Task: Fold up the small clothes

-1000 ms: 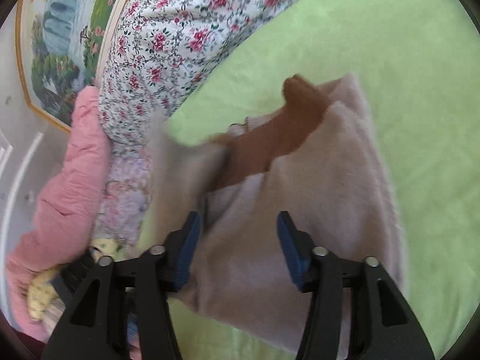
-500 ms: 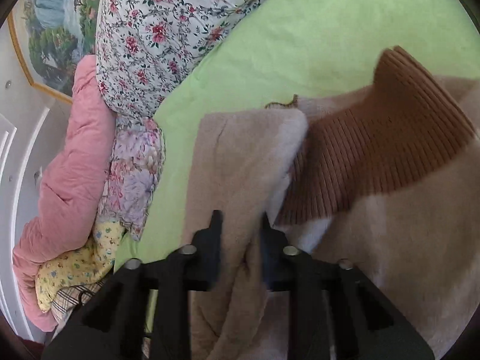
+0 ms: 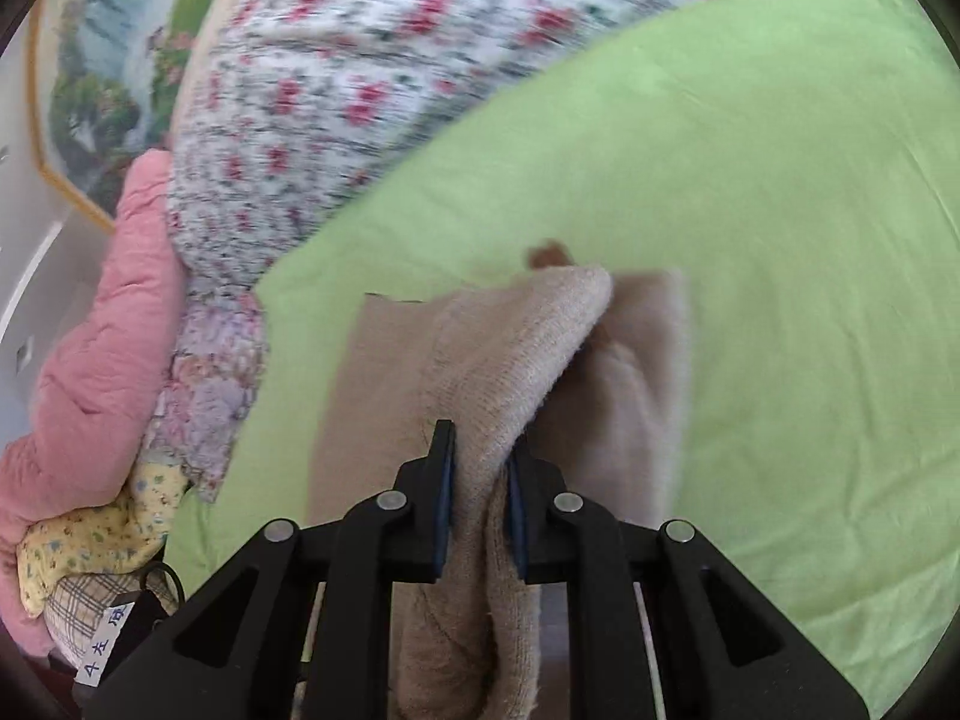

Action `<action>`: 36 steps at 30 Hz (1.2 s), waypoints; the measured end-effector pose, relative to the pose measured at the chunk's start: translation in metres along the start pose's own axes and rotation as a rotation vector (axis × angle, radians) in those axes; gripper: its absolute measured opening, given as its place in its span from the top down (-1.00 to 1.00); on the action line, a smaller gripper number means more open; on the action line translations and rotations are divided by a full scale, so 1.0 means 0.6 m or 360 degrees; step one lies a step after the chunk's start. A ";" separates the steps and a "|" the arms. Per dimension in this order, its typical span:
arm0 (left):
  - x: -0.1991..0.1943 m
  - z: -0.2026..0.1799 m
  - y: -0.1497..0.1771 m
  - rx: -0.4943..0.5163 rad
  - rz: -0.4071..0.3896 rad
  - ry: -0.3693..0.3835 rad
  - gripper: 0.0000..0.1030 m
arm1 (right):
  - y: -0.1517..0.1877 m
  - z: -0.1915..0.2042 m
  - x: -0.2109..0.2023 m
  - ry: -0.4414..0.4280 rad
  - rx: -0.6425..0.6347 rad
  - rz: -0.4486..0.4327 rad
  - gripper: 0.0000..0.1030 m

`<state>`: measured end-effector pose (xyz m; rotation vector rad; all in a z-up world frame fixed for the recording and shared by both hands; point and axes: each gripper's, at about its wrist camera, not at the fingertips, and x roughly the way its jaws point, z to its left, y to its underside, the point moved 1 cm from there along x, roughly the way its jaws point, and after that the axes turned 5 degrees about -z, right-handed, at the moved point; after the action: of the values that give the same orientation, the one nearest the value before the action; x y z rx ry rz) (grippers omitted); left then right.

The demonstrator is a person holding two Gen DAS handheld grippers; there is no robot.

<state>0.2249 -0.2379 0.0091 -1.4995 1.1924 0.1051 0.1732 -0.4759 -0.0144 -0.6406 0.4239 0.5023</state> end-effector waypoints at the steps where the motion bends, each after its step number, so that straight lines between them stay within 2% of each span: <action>1: 0.002 0.000 0.001 -0.0001 0.0002 -0.0001 0.82 | 0.001 -0.007 0.001 0.0007 0.0004 -0.0003 0.67; 4: -0.004 -0.003 0.004 -0.0003 0.0000 0.0000 0.82 | 0.006 -0.012 0.005 0.0036 -0.0028 -0.0023 0.67; 11: -0.013 -0.017 -0.005 -0.0031 -0.0032 0.0057 0.81 | -0.006 0.012 -0.038 0.0080 -0.0142 -0.0184 0.71; 15: 0.013 -0.013 0.000 -0.0050 0.0048 0.0066 0.77 | 0.000 -0.015 -0.023 0.0208 -0.0097 -0.0115 0.73; 17: 0.015 -0.006 -0.003 -0.0082 0.0061 0.0090 0.67 | 0.007 -0.020 -0.019 0.0204 -0.0075 -0.0108 0.71; 19: 0.009 0.001 -0.005 -0.0125 0.0076 0.0141 0.59 | 0.011 -0.016 -0.025 0.0210 -0.0066 -0.0124 0.66; 27: -0.041 0.021 0.004 -0.0195 0.0083 0.0205 0.32 | 0.032 0.016 -0.055 0.0241 -0.0127 -0.0134 -0.05; 28: -0.050 0.018 0.008 -0.0208 0.0073 0.0207 0.26 | 0.036 0.018 -0.059 0.0249 -0.0128 -0.0139 -0.07; 30: -0.068 0.019 0.013 -0.0224 0.0062 0.0183 -0.05 | 0.042 0.016 -0.065 0.0257 -0.0111 -0.0134 -0.15; 36: -0.119 0.049 0.027 -0.0295 0.0030 0.0143 -0.08 | 0.059 0.008 -0.077 0.0238 -0.0044 -0.0126 -0.22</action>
<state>0.1947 -0.1693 0.0342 -1.6696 1.2974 0.1660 0.1176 -0.4628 -0.0030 -0.7214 0.5311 0.3866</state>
